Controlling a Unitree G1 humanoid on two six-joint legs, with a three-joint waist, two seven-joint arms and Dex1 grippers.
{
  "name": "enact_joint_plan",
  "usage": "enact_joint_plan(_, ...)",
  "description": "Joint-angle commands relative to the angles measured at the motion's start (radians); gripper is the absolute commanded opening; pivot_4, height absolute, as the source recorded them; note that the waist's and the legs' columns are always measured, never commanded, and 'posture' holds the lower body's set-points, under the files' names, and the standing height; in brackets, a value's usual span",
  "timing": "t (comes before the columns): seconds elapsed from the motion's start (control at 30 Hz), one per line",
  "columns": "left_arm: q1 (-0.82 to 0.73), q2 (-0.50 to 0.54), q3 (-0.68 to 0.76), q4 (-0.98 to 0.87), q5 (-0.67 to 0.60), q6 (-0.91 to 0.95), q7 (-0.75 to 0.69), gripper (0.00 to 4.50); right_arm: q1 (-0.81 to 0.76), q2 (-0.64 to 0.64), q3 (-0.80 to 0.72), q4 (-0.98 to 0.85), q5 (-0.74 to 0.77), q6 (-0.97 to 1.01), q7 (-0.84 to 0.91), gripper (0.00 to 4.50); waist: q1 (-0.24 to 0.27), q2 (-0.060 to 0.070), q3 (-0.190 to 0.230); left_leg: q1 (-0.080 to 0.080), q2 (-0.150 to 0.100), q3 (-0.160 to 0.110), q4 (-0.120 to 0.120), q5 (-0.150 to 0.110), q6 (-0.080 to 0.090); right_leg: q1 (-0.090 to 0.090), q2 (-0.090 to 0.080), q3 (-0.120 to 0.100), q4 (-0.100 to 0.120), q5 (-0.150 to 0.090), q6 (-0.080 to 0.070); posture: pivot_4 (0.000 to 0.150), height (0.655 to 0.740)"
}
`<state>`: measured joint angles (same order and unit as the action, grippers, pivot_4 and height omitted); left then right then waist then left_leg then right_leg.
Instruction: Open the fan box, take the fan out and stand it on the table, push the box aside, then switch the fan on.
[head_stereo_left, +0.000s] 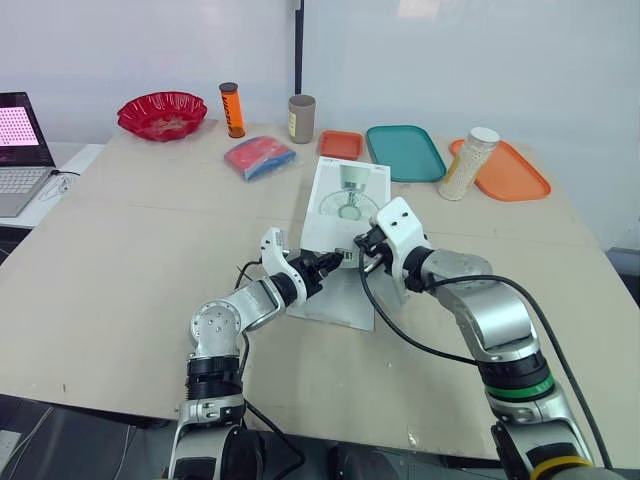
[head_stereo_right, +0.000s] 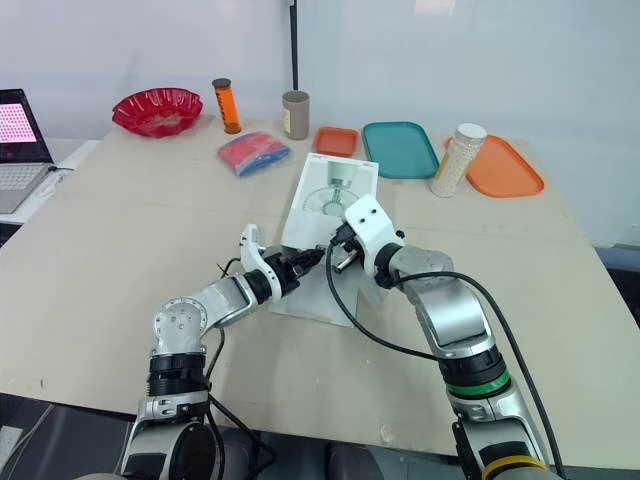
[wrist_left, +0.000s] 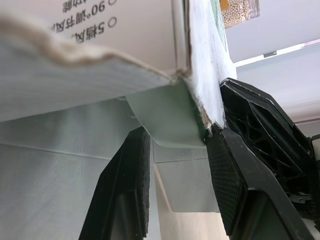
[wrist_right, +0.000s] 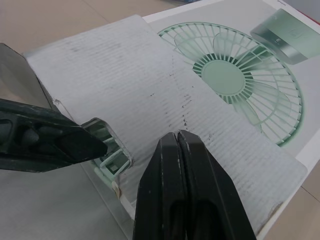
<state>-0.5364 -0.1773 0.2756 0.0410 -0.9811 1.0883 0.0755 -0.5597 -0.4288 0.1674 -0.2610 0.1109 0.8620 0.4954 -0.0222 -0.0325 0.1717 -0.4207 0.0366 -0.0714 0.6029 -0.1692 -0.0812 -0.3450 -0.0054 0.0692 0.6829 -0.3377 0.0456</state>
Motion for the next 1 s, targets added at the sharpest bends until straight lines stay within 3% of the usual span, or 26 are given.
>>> enact_joint_plan(0.03, 0.01, -0.016, -0.041, -0.009, -0.025, 0.096, 0.026, 1.41, 0.012, 0.016, 0.042, 0.015, 0.005, 0.019, 0.01, 0.0, 0.0, 0.0, 0.0, 0.0, 0.0, 0.0, 0.0, 0.0, 0.0, 0.0, 0.0, 0.0, 0.0, 0.0, 0.0, 0.15, 0.74)
enact_joint_plan(0.63, 0.089, 0.131, 0.075, -0.186, -0.288, 0.305, 0.194, 1.41, 0.001, 0.044, 0.036, 0.021, -0.01, 0.041, -0.002, 0.0, -0.008, -0.001, 0.001, -0.002, 0.001, 0.001, -0.004, 0.0, 0.0, -0.003, 0.0, 0.002, -0.001, -0.001, 0.0, 0.15, 0.74)
enact_joint_plan(1.0, 0.215, 0.289, 0.005, -0.291, -0.642, 0.232, 0.415, 1.41, -0.002, 0.04, 0.044, 0.023, -0.011, 0.035, -0.002, 0.0, -0.016, -0.001, 0.001, -0.002, 0.001, 0.001, -0.004, -0.001, -0.001, -0.004, 0.0, 0.003, -0.002, 0.0, -0.003, 0.15, 0.74)
